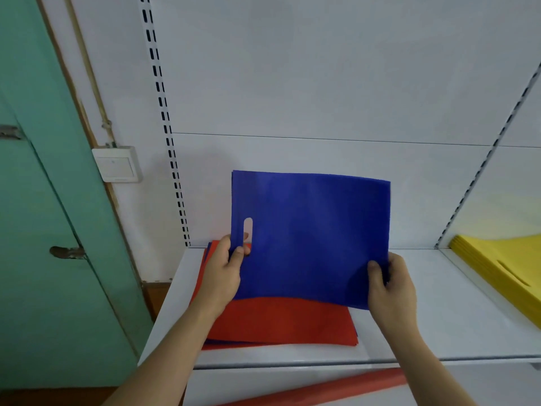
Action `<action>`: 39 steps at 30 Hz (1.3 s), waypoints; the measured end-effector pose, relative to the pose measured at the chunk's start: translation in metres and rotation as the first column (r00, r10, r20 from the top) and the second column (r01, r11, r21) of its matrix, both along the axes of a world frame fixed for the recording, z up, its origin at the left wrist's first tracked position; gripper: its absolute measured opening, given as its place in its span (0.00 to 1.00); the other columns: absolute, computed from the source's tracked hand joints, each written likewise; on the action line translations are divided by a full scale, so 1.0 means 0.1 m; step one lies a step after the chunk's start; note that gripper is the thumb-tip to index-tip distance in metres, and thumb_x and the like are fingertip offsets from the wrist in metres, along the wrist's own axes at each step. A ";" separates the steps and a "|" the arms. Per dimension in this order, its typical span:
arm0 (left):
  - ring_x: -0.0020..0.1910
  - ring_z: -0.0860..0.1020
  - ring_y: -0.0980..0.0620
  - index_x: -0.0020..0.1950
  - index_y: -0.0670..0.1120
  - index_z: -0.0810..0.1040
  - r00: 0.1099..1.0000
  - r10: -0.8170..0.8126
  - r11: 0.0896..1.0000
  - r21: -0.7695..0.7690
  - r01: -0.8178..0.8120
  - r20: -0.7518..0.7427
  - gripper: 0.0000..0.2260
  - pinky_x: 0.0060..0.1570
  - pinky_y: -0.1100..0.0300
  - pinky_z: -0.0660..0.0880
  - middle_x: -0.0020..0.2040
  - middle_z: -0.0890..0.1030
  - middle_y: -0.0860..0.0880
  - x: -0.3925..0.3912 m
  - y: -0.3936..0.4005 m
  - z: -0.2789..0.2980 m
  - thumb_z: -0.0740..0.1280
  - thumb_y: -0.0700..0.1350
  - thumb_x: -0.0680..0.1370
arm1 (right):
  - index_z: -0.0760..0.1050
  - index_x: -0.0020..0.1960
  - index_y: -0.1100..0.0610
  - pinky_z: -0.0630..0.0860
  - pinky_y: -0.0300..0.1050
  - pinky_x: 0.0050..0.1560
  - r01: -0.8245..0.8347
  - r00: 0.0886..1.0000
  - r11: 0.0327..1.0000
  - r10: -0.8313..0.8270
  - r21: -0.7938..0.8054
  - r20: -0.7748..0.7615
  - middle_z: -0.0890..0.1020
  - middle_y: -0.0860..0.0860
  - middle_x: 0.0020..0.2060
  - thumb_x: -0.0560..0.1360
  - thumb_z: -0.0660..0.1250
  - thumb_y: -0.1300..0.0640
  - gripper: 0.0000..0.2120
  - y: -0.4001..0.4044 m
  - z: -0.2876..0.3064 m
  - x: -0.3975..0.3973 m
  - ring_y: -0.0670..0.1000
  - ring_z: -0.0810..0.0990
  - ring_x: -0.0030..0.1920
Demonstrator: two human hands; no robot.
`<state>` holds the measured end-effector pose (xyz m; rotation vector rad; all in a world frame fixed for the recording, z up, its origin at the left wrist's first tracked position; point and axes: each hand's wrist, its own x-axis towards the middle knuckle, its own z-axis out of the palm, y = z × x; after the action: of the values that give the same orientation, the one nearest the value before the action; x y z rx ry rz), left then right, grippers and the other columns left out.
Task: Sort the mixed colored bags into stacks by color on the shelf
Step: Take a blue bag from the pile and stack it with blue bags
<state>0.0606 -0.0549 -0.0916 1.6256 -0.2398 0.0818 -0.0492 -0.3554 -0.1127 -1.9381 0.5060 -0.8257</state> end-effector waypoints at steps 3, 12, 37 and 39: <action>0.58 0.80 0.65 0.56 0.61 0.80 0.999 0.004 0.996 0.086 -0.008 0.043 0.14 0.53 0.69 0.74 0.56 0.83 0.62 0.00 -0.02 -0.01 0.58 0.44 0.88 | 0.68 0.68 0.36 0.77 0.47 0.48 0.040 0.999 0.999 -0.040 -0.004 0.010 0.82 0.37 0.53 0.83 0.64 0.54 0.18 0.00 0.01 -0.03 0.40 0.81 0.52; 0.52 0.82 0.62 0.69 0.61 0.72 0.958 0.194 0.972 0.091 -0.217 0.212 0.19 0.45 0.71 0.75 0.52 0.84 0.63 0.00 -0.19 0.01 0.62 0.38 0.85 | 0.67 0.62 0.31 0.78 0.44 0.44 0.136 0.989 0.977 -0.126 -0.167 0.072 0.80 0.35 0.51 0.83 0.62 0.56 0.19 -0.03 0.06 -0.32 0.39 0.80 0.49; 0.57 0.75 0.65 0.77 0.54 0.72 0.843 -0.338 0.933 0.268 0.241 0.418 0.24 0.54 0.79 0.66 0.62 0.76 0.58 -1.79 -3.52 0.14 0.61 0.36 0.83 | 0.70 0.76 0.51 0.77 0.49 0.52 0.591 0.783 0.712 -0.619 -0.380 0.058 0.76 0.46 0.64 0.82 0.66 0.59 0.23 -2.13 0.08 -3.34 0.44 0.74 0.56; 0.56 0.74 0.67 0.77 0.53 0.73 0.813 -0.372 0.921 0.287 0.264 0.448 0.24 0.53 0.80 0.66 0.61 0.75 0.57 -2.02 -3.90 0.16 0.61 0.35 0.83 | 0.69 0.77 0.51 0.78 0.50 0.54 0.610 0.766 0.692 -0.640 -0.386 0.061 0.75 0.45 0.66 0.82 0.66 0.59 0.23 -2.39 0.07 -3.65 0.46 0.76 0.60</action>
<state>-0.1419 -0.4450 -0.0757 1.7311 -0.9500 0.2229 -0.4140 -0.5945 -0.1060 -2.1818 1.1783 -1.3714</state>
